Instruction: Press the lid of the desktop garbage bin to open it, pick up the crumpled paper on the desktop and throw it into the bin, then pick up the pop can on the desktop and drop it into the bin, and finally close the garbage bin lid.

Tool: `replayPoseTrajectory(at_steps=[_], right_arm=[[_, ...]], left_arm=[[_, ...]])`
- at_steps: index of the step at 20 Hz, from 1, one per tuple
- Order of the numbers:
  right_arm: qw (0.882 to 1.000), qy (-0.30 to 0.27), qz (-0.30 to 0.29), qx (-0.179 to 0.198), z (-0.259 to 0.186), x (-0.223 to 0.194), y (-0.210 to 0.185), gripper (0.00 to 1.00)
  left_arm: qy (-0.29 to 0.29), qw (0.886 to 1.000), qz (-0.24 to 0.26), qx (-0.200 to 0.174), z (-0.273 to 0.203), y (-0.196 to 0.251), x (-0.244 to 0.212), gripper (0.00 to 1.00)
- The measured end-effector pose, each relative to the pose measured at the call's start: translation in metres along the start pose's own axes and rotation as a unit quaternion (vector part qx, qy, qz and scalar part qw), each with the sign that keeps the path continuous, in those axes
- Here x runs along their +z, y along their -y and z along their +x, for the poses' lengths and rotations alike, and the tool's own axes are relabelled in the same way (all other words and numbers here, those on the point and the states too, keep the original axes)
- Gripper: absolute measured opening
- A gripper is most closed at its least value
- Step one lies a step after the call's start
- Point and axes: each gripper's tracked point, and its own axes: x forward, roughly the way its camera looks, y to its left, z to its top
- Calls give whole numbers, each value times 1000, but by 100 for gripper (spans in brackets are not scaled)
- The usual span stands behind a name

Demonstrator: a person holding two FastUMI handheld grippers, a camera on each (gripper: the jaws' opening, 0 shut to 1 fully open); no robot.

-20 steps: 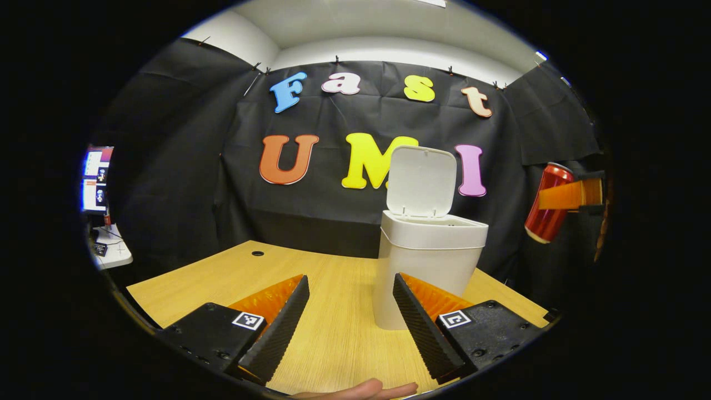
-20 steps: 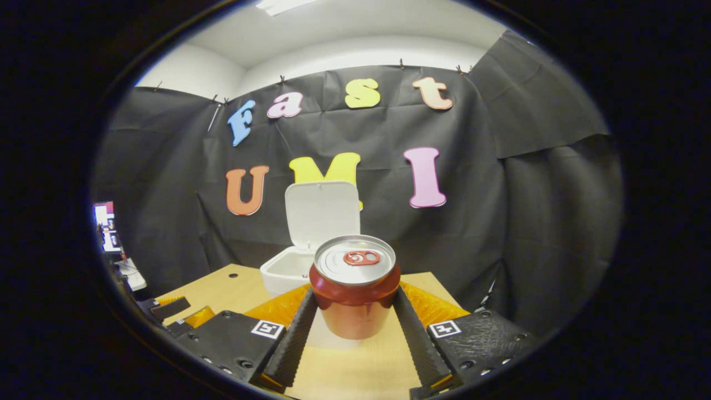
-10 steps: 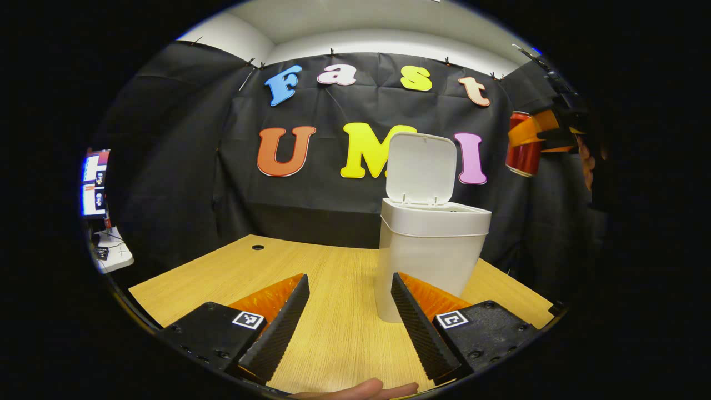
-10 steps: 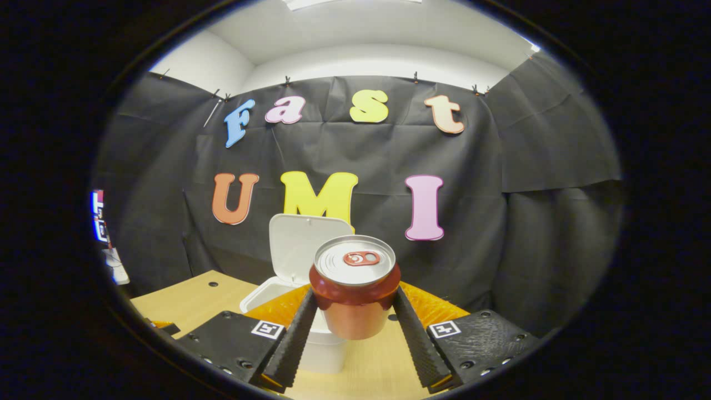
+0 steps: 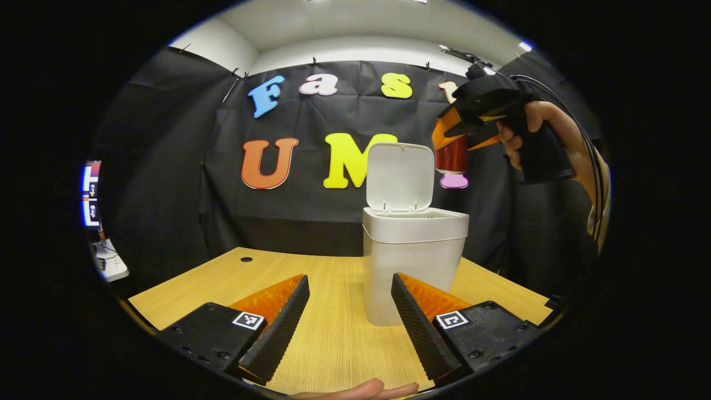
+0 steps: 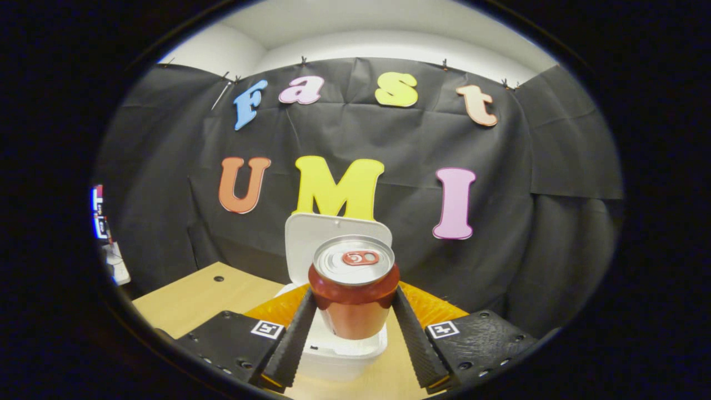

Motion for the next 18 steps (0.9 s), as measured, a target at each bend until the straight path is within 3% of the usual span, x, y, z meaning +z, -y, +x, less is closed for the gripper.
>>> replayPoseTrajectory(at_steps=[6, 10, 11, 18], right_arm=[[999, -36, -3, -11, 29, -18, -13, 76], [999, -41, 6, 9, 31, -22, -29, 76], [999, -42, 5, 12, 32, -23, -32, 76], [999, -34, 30, 24, 39, -27, -38, 77]], left_arm=[[3, 1000, -11, -18, 2, -5, 3, 96], [-15, 1000, -22, -6, 10, -15, -11, 100], [-17, 1000, -24, -7, 11, -13, -12, 96], [-17, 1000, -10, -15, 11, -7, -11, 96]])
